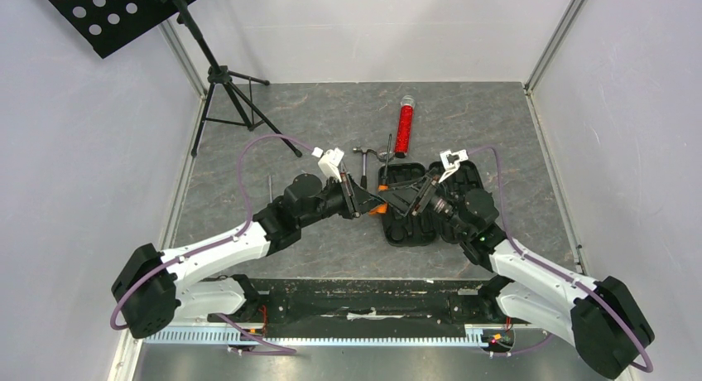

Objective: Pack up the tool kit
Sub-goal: Place the screwdriver in the toolbox.

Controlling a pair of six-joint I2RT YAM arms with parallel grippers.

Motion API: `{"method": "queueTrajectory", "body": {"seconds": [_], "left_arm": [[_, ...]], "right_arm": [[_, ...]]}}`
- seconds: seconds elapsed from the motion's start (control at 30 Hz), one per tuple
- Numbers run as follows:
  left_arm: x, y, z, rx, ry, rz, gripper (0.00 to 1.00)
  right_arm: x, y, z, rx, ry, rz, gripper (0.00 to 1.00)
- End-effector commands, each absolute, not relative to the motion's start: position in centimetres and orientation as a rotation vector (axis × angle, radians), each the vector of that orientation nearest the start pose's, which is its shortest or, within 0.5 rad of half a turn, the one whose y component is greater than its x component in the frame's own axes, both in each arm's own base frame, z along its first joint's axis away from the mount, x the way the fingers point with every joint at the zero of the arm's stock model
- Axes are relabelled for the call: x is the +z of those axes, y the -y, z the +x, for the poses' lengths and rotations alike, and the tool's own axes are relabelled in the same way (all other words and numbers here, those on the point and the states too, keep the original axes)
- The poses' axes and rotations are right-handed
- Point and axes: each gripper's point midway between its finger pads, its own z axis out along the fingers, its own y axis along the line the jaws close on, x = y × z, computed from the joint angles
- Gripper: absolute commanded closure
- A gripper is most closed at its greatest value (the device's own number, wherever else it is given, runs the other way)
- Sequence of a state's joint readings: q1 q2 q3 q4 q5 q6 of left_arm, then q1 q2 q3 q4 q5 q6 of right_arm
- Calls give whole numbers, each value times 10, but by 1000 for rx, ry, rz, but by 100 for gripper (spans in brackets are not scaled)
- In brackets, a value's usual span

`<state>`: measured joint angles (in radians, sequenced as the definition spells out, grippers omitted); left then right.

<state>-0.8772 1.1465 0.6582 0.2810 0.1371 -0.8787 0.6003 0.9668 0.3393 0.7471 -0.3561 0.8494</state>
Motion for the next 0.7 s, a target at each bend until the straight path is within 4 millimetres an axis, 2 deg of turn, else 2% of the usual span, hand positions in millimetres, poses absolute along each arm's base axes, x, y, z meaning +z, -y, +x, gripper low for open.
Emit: {"method": "queueTrajectory", "body": {"seconds": [0.0,0.1,0.27,0.33,0.5,0.57,0.67], "left_arm": [[248,340,199,-1448,-1885,116,98],[252,342,196,-1466,-1872,134,98],[253,345,193,-1478,-1867,156,98],[253,346,192,-1485,-1869,165,98],[250,348,192,-1484,-1877,163,97],[248,347,193,-1475,-1885,159,91],[242,344,196,-1425,-1908,160,68]], "right_arm": [[255,-259,232,1388,-1558,-80,26],[252,-262,234,1396,-1574,-81,29],[254,-265,231,1418,-1564,-99,40],[255,-265,231,1416,-1560,-113,48],[254,-262,232,1365,-1572,-133,77],[251,-260,235,1322,-1587,-145,87],[242,-252,240,1219,-1642,-165,95]]}}
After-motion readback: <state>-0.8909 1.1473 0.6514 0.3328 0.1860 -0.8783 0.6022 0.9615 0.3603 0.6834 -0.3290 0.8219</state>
